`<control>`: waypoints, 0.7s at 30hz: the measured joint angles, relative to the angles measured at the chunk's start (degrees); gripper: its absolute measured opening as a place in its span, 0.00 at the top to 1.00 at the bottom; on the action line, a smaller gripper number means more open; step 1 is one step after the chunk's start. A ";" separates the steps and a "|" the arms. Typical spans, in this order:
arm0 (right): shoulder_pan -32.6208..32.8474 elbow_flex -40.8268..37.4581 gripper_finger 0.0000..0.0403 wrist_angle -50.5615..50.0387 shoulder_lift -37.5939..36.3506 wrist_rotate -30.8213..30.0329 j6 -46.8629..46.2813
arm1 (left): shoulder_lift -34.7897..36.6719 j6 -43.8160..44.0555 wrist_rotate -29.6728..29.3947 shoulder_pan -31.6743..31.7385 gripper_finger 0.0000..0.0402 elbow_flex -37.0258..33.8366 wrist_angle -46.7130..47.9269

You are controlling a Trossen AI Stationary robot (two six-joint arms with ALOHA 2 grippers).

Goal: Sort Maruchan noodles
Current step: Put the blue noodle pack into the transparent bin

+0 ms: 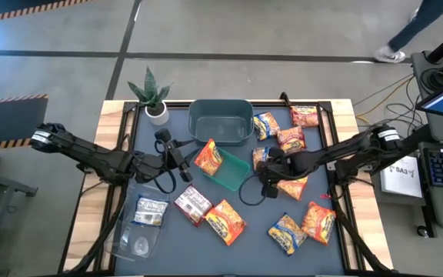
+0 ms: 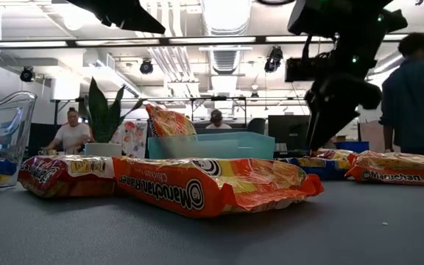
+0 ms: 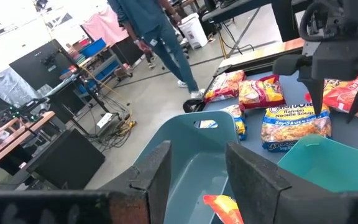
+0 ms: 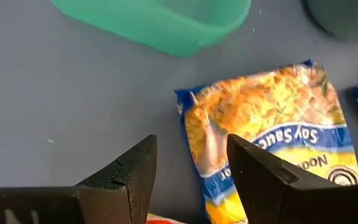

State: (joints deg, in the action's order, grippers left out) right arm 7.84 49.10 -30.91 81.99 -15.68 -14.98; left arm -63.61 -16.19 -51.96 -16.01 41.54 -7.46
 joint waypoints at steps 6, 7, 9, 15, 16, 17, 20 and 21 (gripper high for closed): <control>0.00 -0.04 0.55 -0.81 1.60 -2.48 0.01 | 0.00 0.24 0.00 0.00 0.67 0.00 0.37; 0.00 -0.04 0.55 -0.71 1.81 -2.51 0.04 | 0.04 0.24 0.02 -0.06 0.67 0.00 0.37; 0.00 -0.04 0.55 -0.83 2.23 -2.49 0.08 | 0.38 0.24 0.28 -0.39 0.67 -0.02 0.43; 0.00 -0.04 0.55 -0.94 3.65 -2.48 0.73 | 1.75 0.66 3.78 -0.55 0.67 -0.02 0.40; 0.00 -0.07 0.55 -0.78 3.97 -2.55 0.93 | 1.84 0.68 3.92 -0.55 0.67 -0.02 0.39; 0.00 -0.07 0.55 -0.56 4.21 -2.72 1.06 | 1.90 0.68 3.93 -0.55 0.67 -0.02 0.42; 0.00 -0.07 0.55 -0.63 4.78 -3.91 1.07 | 1.88 0.68 3.96 -0.55 0.67 -0.02 0.52; 0.00 -0.07 0.55 -0.56 4.89 -3.97 1.07 | 1.88 0.68 3.96 -0.55 0.67 -0.02 0.59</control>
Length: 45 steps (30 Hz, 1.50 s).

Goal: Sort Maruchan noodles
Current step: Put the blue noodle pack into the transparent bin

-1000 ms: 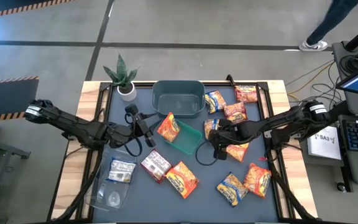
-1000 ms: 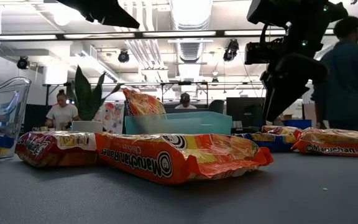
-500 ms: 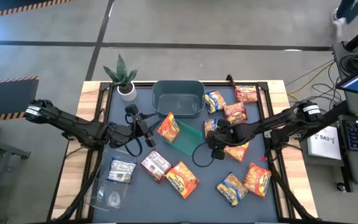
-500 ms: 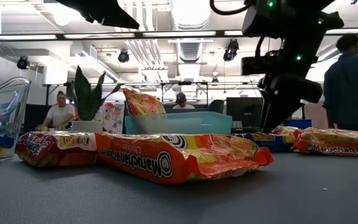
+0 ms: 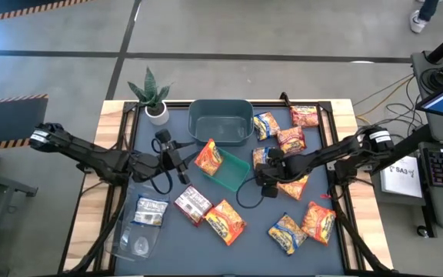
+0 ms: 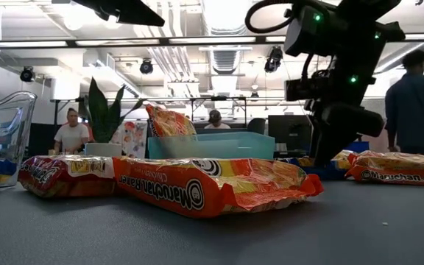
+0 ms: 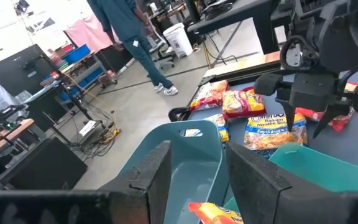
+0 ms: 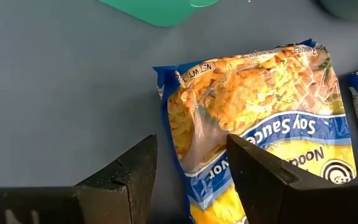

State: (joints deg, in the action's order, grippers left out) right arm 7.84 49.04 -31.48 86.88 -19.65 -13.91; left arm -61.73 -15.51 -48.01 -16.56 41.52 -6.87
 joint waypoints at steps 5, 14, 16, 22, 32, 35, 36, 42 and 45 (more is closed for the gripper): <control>0.00 0.00 0.58 0.19 0.81 -1.55 0.10 | -0.02 -0.02 0.00 0.02 0.67 0.00 0.22; 0.02 0.15 0.81 0.52 2.39 -2.64 0.61 | -0.04 -0.02 0.02 0.04 0.67 0.00 0.17; 0.02 0.15 0.87 0.54 2.24 -2.55 0.94 | -0.04 -0.02 0.02 0.04 0.67 0.00 0.17; 0.01 -0.03 0.97 0.31 -0.15 -0.50 1.56 | -0.04 0.00 0.07 0.04 0.67 0.00 0.02; 0.03 -0.07 0.98 0.00 -11.98 0.64 -0.98 | -0.04 0.72 3.96 0.04 0.67 0.00 -1.23; 0.32 -0.07 0.98 -0.07 -16.57 0.62 -2.08 | -0.04 0.81 4.63 0.00 0.67 0.00 -1.91; 0.51 -0.07 0.98 -0.02 -18.06 0.63 -2.42 | -0.04 0.81 4.65 0.00 0.67 0.00 -2.13; 2.09 -0.07 0.98 0.23 -25.95 1.92 -5.15 | -0.04 1.08 11.06 0.07 0.67 0.00 -4.28; 3.78 -0.32 0.98 0.65 -28.30 2.84 -6.76 | -0.31 1.93 16.68 0.04 0.67 0.00 -6.40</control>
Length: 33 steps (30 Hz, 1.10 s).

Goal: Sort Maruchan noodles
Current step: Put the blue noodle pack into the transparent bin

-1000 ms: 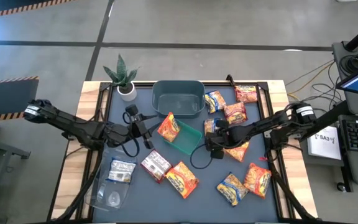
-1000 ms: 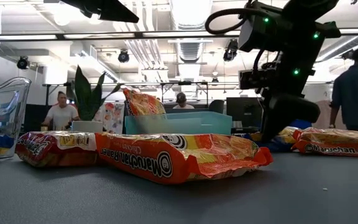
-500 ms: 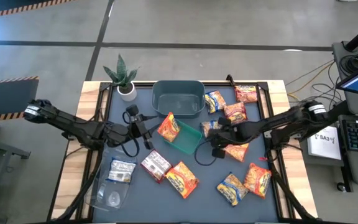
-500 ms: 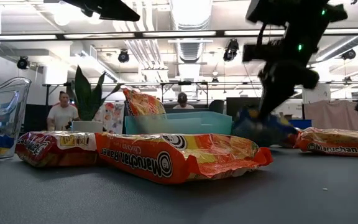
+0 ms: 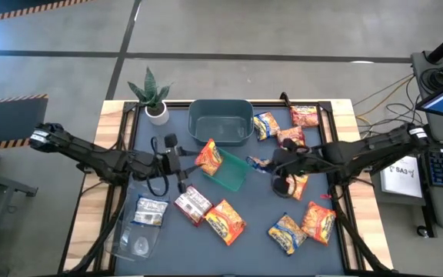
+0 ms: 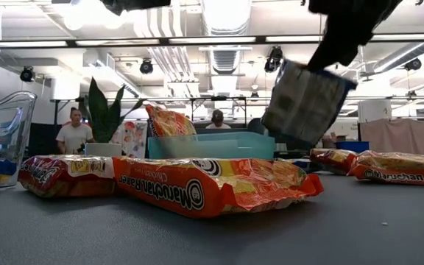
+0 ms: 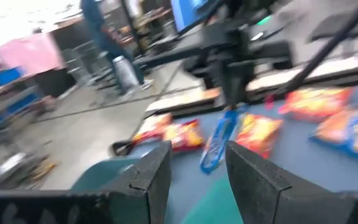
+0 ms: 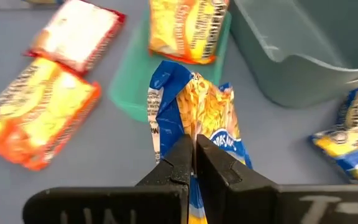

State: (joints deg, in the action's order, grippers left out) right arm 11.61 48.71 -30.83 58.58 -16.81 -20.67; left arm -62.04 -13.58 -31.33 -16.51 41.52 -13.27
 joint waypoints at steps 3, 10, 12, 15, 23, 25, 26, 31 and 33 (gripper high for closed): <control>1.72 -0.24 0.98 0.31 -0.79 0.65 -2.28 | -1.78 1.08 2.76 -0.04 0.66 0.00 -3.08; 5.30 -0.48 0.98 1.64 2.50 0.43 -4.88 | -11.49 0.44 3.71 0.31 0.53 0.09 -18.28; 5.83 -0.55 0.98 1.57 4.18 0.32 -5.27 | -14.06 0.22 3.56 0.42 0.49 1.30 -18.75; 6.68 -0.55 0.98 1.54 6.31 0.28 -5.33 | -17.82 0.07 3.56 0.39 0.44 3.66 -16.93; 8.29 -0.55 0.98 1.52 7.93 2.33 -13.99 | -28.13 -0.92 3.91 -0.62 0.44 13.18 -6.28; 8.42 -0.55 0.98 1.15 7.83 5.35 -19.64 | -30.45 -0.65 4.08 -0.97 0.45 15.85 -2.95; 8.73 -0.55 0.98 1.17 7.81 6.74 -22.38 | -31.64 -0.42 4.73 -1.14 0.46 17.08 -1.74; 12.50 -1.54 0.98 2.13 9.06 7.62 -35.65 | -36.48 1.33 8.73 -2.24 0.50 20.51 -0.32; 14.56 -2.74 0.98 3.59 10.01 7.31 -39.55 | -37.79 2.60 8.83 -2.76 0.52 20.86 -0.36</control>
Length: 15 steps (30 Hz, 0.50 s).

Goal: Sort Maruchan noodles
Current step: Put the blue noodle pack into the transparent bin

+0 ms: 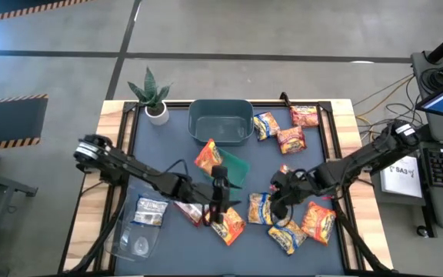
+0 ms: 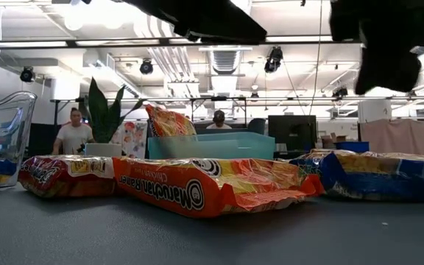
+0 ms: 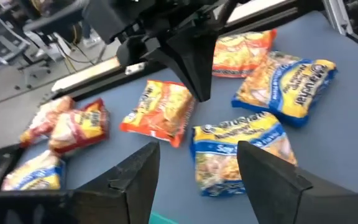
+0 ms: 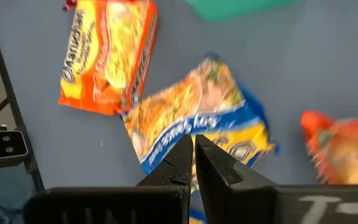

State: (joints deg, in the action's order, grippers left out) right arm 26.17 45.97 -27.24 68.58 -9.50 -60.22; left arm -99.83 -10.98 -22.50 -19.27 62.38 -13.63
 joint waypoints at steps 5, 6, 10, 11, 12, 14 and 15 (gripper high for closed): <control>4.68 -2.30 0.98 2.58 2.70 -1.12 -8.17 | -2.77 4.65 -0.07 -1.94 0.58 1.22 -0.84; 5.33 -2.34 0.98 2.47 3.43 -1.71 -9.34 | -3.51 5.20 -0.23 -2.55 0.59 1.62 -0.86; 7.31 -2.33 0.98 3.01 5.07 -4.13 -12.35 | -7.02 6.31 -1.59 -4.77 0.68 4.08 -0.91; 7.54 -2.32 0.98 3.18 5.41 -4.38 -12.89 | -8.02 6.72 -2.21 -5.18 0.71 4.83 -0.84; 7.77 -2.32 0.98 3.05 5.55 -4.46 -13.61 | -9.19 7.21 -2.88 -5.39 0.74 5.84 -0.83; 8.08 -2.32 0.96 3.14 5.51 -4.47 -14.64 | -11.30 7.62 -4.66 -5.70 0.79 7.61 -0.48; 8.09 -2.29 0.95 3.31 5.43 -4.23 -15.15 | -12.40 7.73 -5.59 -5.80 0.81 8.58 -0.17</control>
State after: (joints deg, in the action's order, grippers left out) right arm 34.26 43.69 -23.93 74.01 -13.73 -75.37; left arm -112.23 -3.25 -28.10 -25.07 70.96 -13.80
